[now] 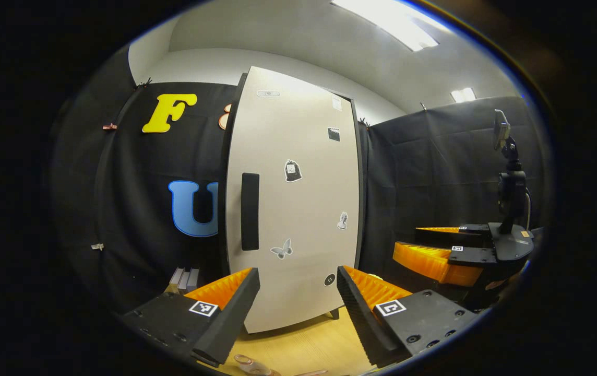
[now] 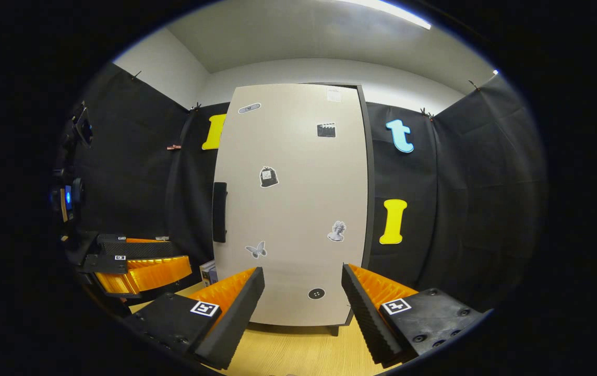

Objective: Open the cabinet door with the right hand, grasp the bottle in the cabinet with the left hand and place it on the coaster, then close the cabinet door with the right hand.

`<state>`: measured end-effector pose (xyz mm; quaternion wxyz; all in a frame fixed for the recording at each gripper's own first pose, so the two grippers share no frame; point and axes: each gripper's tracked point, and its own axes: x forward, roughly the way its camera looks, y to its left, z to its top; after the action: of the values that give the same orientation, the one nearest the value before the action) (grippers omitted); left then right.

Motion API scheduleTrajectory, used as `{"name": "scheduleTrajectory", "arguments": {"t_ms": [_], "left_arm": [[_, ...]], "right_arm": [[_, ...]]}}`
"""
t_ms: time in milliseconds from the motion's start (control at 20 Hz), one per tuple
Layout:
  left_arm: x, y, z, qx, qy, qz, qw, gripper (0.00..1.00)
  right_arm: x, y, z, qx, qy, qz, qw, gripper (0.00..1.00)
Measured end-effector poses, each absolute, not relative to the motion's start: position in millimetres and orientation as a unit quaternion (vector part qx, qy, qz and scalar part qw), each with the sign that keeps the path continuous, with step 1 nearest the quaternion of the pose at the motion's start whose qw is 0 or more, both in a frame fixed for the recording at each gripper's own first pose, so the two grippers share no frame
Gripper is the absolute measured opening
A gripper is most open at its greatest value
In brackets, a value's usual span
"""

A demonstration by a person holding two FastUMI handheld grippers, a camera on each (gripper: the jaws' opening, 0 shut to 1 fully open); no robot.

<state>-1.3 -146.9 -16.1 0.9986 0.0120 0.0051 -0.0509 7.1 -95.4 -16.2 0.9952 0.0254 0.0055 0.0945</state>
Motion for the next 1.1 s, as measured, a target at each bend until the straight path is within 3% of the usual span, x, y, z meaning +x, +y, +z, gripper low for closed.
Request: {"name": "scheduleTrajectory", "arguments": {"t_ms": [1100], "left_arm": [[-3.0, -146.8, -16.1, 0.023, -0.003, -0.05, 0.998, 0.94]], "right_arm": [[-2.5, -91.5, -11.7, 0.015, 0.005, 0.09, 0.996, 0.97]]}}
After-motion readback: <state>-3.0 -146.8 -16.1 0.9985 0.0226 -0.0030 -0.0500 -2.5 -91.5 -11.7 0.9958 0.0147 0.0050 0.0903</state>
